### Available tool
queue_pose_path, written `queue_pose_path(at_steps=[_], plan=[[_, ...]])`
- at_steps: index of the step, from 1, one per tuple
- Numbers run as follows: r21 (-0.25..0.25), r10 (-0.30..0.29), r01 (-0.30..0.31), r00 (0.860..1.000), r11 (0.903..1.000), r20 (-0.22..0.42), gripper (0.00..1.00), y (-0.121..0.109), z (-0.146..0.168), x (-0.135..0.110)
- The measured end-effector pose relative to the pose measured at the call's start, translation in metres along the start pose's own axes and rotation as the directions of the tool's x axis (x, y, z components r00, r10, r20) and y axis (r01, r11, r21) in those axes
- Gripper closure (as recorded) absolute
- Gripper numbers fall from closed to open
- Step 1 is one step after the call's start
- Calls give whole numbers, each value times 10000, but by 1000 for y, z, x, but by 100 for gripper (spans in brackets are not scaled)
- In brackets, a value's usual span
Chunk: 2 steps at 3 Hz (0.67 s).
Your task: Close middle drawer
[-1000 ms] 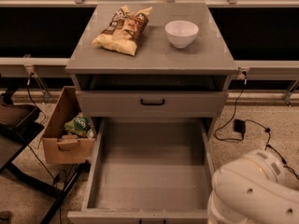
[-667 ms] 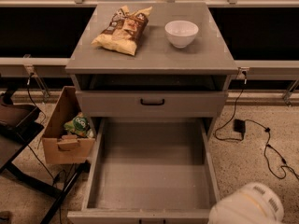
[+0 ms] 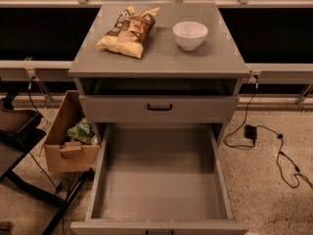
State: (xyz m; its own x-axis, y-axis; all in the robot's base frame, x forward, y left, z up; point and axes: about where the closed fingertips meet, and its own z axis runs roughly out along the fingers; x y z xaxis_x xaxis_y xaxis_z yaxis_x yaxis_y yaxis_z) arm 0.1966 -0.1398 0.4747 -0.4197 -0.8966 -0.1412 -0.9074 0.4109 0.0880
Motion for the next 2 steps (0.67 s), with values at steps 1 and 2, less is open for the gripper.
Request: queue_pose_path(at_steps=[1, 2], plan=[[174, -129, 104, 9885, 9998, 1504, 100, -54, 47, -38], [171, -124, 99, 9886, 9998, 1501, 100, -54, 47, -38]])
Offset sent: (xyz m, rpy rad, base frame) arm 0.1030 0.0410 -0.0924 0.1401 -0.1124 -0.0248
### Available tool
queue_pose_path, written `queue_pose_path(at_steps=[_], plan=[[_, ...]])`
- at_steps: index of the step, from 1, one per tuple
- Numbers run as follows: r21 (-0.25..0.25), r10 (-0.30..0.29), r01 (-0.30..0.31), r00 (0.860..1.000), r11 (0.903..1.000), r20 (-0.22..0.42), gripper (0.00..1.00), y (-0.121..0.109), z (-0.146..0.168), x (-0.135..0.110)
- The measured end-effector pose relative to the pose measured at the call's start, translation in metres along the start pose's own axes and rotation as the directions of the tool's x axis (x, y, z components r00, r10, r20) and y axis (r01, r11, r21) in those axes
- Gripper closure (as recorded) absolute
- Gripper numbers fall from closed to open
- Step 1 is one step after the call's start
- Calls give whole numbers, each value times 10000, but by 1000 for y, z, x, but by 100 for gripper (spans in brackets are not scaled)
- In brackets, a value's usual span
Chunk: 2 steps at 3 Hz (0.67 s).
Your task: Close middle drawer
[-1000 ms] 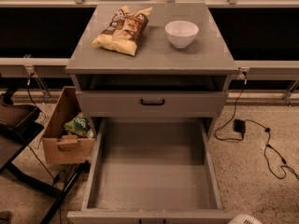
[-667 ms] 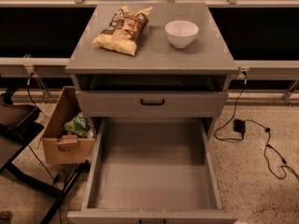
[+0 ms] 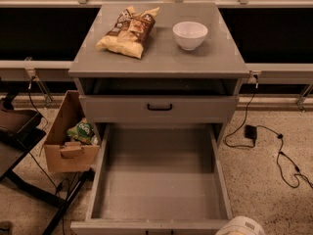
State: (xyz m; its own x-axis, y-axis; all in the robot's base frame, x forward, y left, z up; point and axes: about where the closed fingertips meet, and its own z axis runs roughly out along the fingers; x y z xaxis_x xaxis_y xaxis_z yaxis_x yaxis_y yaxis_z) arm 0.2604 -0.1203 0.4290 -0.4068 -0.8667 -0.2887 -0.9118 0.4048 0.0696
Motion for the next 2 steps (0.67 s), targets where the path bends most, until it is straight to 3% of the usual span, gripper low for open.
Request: queue_pose_path(at_steps=[2], plan=[[729, -71, 115, 9981, 9973, -607, 100, -60, 32, -11]])
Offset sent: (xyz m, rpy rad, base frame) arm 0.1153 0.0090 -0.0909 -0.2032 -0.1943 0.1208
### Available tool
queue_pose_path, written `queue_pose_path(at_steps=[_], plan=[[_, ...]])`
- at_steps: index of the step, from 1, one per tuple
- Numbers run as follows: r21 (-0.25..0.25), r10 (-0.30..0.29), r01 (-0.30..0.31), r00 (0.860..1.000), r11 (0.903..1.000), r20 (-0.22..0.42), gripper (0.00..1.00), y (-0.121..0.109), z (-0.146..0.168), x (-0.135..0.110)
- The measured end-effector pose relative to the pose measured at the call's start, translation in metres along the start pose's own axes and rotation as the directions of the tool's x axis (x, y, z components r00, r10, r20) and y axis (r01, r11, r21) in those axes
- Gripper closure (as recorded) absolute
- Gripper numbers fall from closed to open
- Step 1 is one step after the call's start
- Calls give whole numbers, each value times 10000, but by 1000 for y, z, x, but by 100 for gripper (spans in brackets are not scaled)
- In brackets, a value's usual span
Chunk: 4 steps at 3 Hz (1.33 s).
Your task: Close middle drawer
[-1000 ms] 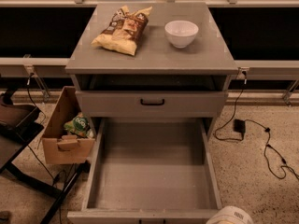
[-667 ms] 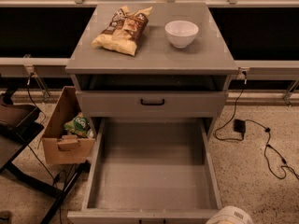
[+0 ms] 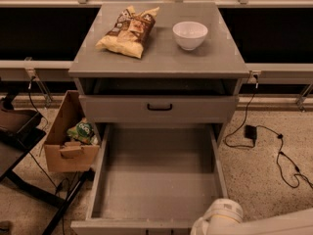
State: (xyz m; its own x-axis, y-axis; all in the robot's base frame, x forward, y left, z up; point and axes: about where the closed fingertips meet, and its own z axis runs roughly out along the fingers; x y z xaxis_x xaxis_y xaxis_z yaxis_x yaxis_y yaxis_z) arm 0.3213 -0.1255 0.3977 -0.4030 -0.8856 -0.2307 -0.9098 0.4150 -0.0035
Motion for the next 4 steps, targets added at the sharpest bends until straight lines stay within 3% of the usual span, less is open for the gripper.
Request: queue_pose_path(at_steps=[1, 2, 3, 4], plan=[[72, -59, 60, 9999, 10000, -83, 100, -4, 5, -1], [375, -587, 596, 9980, 9975, -239, 100, -26, 21, -7], [375, -587, 596, 9980, 9975, -239, 100, -26, 21, -7], [814, -1282, 1304, 9912, 9881, -315, 100, -61, 34, -30]])
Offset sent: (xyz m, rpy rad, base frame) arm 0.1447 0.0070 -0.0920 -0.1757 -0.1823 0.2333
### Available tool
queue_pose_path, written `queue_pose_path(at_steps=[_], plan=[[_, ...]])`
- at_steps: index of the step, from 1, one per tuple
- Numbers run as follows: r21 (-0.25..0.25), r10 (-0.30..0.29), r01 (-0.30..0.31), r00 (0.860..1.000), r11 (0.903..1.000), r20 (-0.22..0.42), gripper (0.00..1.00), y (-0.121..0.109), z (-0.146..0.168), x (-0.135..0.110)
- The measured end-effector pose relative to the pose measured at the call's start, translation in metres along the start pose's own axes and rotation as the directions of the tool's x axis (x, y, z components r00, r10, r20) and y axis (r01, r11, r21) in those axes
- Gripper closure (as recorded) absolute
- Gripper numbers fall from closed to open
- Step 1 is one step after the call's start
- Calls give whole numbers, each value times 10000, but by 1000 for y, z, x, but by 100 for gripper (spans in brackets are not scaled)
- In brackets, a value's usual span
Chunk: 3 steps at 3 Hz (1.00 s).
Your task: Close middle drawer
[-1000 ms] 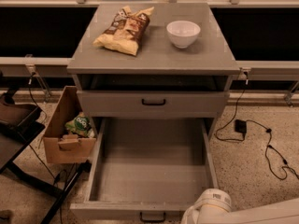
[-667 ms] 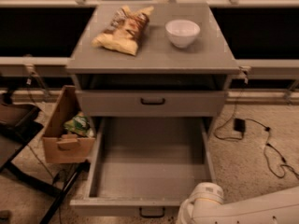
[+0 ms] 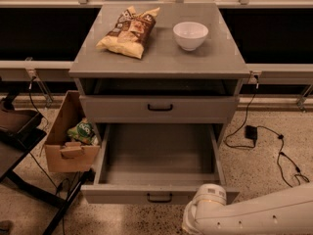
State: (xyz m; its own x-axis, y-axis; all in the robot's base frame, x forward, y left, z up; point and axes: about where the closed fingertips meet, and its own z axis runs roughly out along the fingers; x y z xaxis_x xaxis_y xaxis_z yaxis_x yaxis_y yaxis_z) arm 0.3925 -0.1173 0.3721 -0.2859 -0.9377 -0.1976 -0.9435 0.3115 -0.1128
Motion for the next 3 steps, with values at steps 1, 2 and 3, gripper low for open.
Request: queue_pose_path(at_steps=[1, 2, 3], plan=[[0, 0, 0, 10000, 10000, 0, 100, 0, 0, 0], [53, -214, 212, 9987, 9998, 467, 100, -20, 14, -17], [365, -449, 418, 9951, 9985, 880, 100, -53, 22, -34]])
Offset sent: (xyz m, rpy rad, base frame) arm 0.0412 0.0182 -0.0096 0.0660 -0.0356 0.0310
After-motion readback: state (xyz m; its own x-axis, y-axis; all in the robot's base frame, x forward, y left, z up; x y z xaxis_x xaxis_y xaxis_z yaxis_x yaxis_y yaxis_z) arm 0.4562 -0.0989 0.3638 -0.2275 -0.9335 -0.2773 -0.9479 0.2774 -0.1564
